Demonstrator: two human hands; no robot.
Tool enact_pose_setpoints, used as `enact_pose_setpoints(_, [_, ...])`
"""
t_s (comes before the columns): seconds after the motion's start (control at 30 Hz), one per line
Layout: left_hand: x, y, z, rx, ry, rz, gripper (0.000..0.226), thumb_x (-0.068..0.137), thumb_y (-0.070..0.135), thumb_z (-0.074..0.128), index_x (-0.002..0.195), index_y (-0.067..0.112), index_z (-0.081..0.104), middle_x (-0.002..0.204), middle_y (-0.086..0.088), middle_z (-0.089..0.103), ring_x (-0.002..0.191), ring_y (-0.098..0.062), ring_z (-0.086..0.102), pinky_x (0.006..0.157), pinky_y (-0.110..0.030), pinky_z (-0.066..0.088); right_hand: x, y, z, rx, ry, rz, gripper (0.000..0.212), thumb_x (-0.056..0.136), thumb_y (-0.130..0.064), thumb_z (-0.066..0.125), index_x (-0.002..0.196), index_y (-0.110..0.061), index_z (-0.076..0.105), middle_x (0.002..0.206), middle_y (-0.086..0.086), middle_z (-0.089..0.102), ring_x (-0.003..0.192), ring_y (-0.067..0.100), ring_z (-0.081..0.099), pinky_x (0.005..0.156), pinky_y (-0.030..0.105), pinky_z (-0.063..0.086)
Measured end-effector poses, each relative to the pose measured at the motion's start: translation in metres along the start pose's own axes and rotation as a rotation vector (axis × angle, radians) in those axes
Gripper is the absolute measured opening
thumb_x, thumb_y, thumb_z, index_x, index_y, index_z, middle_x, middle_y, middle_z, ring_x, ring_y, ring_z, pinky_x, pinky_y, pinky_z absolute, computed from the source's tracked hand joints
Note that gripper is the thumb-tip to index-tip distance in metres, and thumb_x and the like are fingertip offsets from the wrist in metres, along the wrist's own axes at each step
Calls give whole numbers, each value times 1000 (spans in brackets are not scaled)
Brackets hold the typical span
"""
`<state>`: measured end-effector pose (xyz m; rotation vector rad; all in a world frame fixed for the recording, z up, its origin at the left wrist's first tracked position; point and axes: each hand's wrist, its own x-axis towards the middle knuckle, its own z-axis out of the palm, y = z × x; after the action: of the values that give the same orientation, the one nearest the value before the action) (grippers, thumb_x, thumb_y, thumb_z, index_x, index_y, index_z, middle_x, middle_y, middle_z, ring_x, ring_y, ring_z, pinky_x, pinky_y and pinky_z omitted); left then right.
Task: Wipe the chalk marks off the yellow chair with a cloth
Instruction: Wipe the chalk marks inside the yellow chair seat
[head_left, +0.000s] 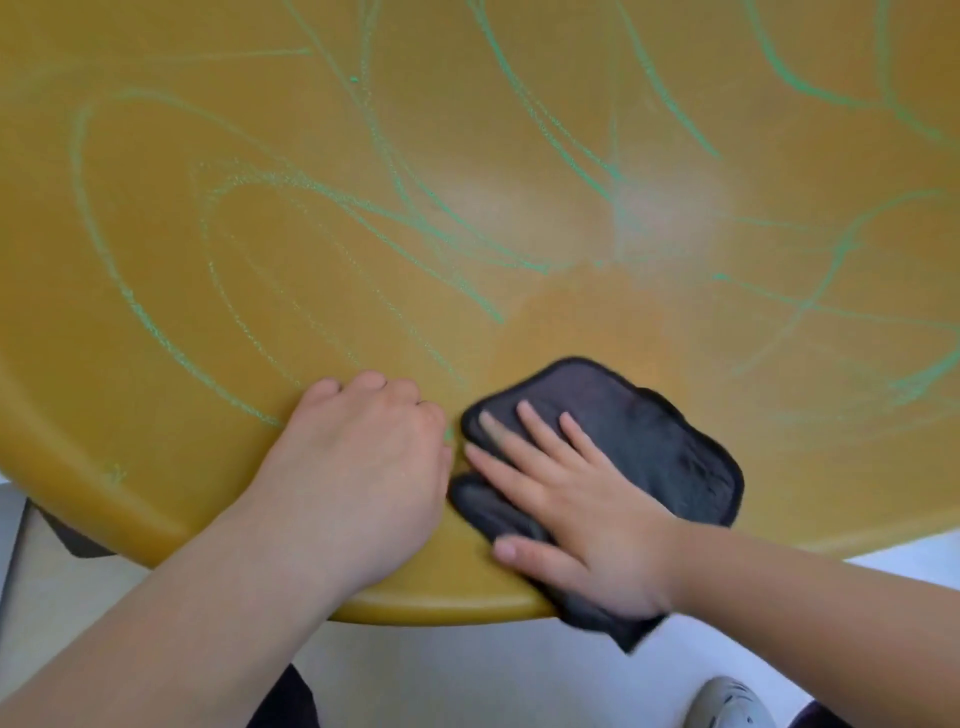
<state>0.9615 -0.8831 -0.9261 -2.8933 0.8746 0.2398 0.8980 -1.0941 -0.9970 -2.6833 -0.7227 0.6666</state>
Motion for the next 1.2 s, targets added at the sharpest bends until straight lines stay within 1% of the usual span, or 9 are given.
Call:
enact_pose_setpoints(0.1, [-1,2,2,13,24,-15,29,85,40,39,72,25,60,72,1,58,74,-27,59,67,-42,47,-13,34,-4,-44,8,6,72,93,-81,9,154,-52,-16,164,-17,-29,150,16,-35,121,45,-22])
enact_pose_setpoints(0.2, [-1,0,7,24,26,-17,28,84,39,40,70,25,60,71,3,57,73,-26,59,66,-41,49,26,102,-19,-163,155,291,83,80,-92,-2,153,-53,-15,168,-5,-21,154,27,-22,124,59,-4])
enact_pose_setpoints(0.33, [-4,0,8,41,41,-16,29,86,39,34,71,28,56,75,5,57,76,-23,58,68,-39,47,84,137,-44,-126,287,535,90,82,-90,3,159,-44,-7,170,0,-18,154,35,-20,122,61,-9])
enact_pose_setpoints(0.47, [-4,5,4,63,59,-34,31,85,39,32,68,28,55,71,3,57,71,-25,58,65,-40,47,89,84,-30,-148,212,276,93,83,-87,2,160,-36,-10,169,-2,-20,154,35,-21,122,64,-3])
enact_pose_setpoints(0.63, [-7,5,1,85,21,-70,30,86,37,36,73,26,60,74,3,58,75,-26,60,67,-41,49,11,20,-9,-39,-49,-308,73,98,-72,15,159,-42,-11,166,-16,-25,151,17,-32,120,46,-22])
enact_pose_setpoints(0.7, [-7,6,-1,94,26,-99,34,88,38,33,74,25,61,74,4,58,75,-26,60,67,-41,49,0,44,-13,-62,-70,-303,69,96,-75,10,156,-51,-13,164,-20,-28,150,15,-34,120,47,-23])
enact_pose_setpoints(0.8, [-6,6,-6,137,13,-156,39,87,44,33,77,24,65,75,3,59,76,-26,60,68,-40,48,28,103,-25,-235,67,5,72,83,-86,-10,148,-59,-24,165,-11,-30,150,26,-34,122,57,-15])
enact_pose_setpoints(0.93, [-8,4,-10,234,5,-223,45,85,48,33,85,20,68,76,-1,60,76,-29,60,68,-40,46,97,138,-53,-215,225,305,85,79,-85,-11,156,-48,-14,169,1,-22,152,38,-24,120,65,-9])
enact_pose_setpoints(1.2, [-22,3,-16,299,-93,-283,48,88,50,32,95,19,68,88,-3,63,88,-32,60,78,-46,46,68,47,-17,-166,99,-248,70,96,-72,-5,156,-42,-22,165,-10,-30,150,27,-34,122,55,-17])
